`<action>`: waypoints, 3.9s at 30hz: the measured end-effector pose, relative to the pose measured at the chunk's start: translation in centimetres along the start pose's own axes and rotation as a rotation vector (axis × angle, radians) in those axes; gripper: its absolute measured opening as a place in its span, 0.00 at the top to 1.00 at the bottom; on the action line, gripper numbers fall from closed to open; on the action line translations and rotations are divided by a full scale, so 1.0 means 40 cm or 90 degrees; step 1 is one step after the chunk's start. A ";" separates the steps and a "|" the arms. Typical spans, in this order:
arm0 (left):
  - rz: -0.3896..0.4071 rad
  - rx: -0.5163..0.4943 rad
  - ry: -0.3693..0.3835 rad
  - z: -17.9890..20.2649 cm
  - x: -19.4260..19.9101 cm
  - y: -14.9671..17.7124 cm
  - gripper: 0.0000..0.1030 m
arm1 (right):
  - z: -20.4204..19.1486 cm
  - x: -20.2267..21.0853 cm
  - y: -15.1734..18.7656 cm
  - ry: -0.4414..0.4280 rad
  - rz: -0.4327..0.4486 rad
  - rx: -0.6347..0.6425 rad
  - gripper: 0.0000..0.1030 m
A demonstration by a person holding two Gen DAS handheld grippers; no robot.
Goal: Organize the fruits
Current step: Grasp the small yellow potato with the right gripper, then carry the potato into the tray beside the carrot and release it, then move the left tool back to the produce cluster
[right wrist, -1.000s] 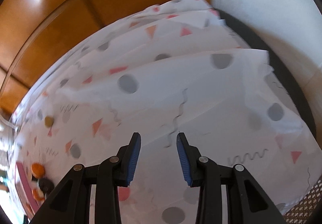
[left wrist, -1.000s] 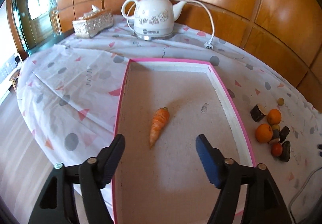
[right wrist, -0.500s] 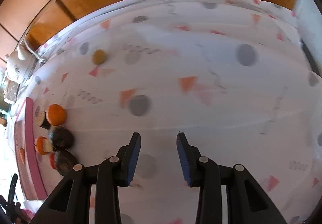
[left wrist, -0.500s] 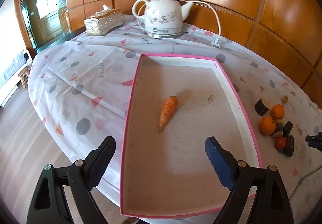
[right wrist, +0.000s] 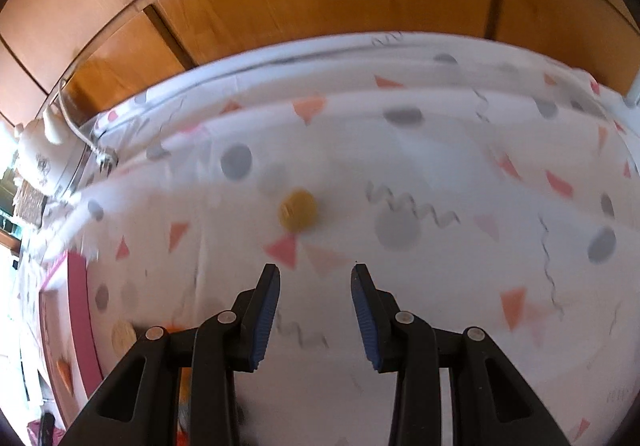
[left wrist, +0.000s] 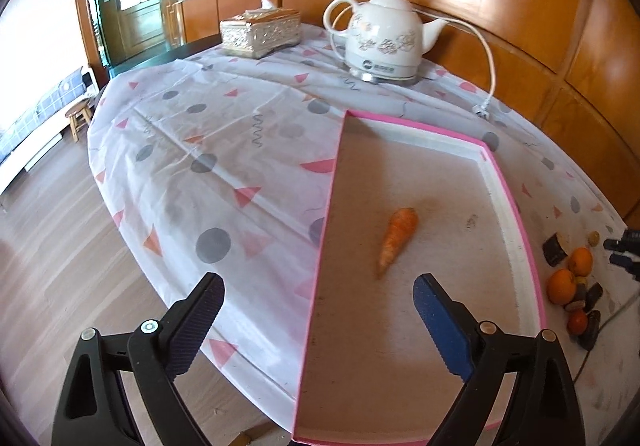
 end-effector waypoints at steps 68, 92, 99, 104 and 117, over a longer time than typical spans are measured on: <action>0.035 0.026 0.059 -0.061 0.069 -0.009 0.00 | -0.637 0.196 0.467 -0.190 0.045 0.443 0.67; 0.008 -0.088 0.110 0.088 0.070 0.025 0.00 | -0.260 0.260 0.369 -0.025 0.132 0.352 0.57; 0.003 -0.097 0.111 0.105 0.068 0.031 0.00 | -0.101 0.250 0.330 0.036 0.122 0.281 0.57; 0.000 -0.105 0.112 0.116 0.066 0.034 0.00 | 0.030 0.247 0.297 0.093 0.108 0.213 0.57; 0.001 -0.139 0.114 0.156 0.066 0.035 0.00 | 0.324 0.256 0.228 0.181 0.083 0.011 0.56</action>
Point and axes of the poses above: each gripper's, at about its wrist camera, not at the fingertips, and x roughly against the way its jaws point, z to its right, y to its underside, the point moved 6 cm from there along -x, roughly the way its jaws point, and after that the axes turned 6 degrees about y, right-handed, at the moved point
